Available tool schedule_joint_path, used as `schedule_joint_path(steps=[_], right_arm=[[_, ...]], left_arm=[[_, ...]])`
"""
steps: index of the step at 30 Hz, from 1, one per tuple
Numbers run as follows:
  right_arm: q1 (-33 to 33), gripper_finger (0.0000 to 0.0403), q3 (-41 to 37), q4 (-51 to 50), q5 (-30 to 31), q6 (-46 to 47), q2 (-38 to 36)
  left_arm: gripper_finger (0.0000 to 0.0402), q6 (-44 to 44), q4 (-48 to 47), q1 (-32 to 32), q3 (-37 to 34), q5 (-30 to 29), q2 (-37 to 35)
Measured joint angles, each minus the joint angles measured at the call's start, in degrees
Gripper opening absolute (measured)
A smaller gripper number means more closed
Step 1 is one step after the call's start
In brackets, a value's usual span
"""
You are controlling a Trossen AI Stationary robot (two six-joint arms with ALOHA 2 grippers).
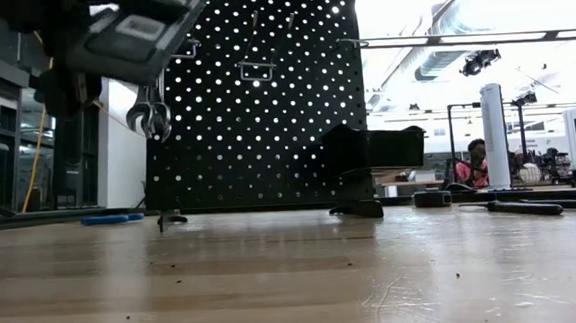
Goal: Hang tools onto peg board
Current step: Hang the black spirit level on the pegboard
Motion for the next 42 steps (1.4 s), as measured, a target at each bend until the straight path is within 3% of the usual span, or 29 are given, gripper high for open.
schedule_joint_path(steps=[18, 31, 42], right_arm=[[0.0, 0.0238, 0.0, 0.0, 0.0, 1.6, 0.0], [0.0, 0.0238, 0.0, 0.0, 0.0, 3.2, 0.0], [0.0, 0.0238, 0.0, 0.0, 0.0, 6.2, 0.0]], left_arm=[[0.0041, 7.2, -8.4, 3.9, 0.0, -1.6, -1.1], [0.0041, 9.6, -32.0, 5.6, 0.0, -7.3, -8.4], [0.0042, 8.4, -35.3, 9.6, 0.0, -9.5, -8.8]])
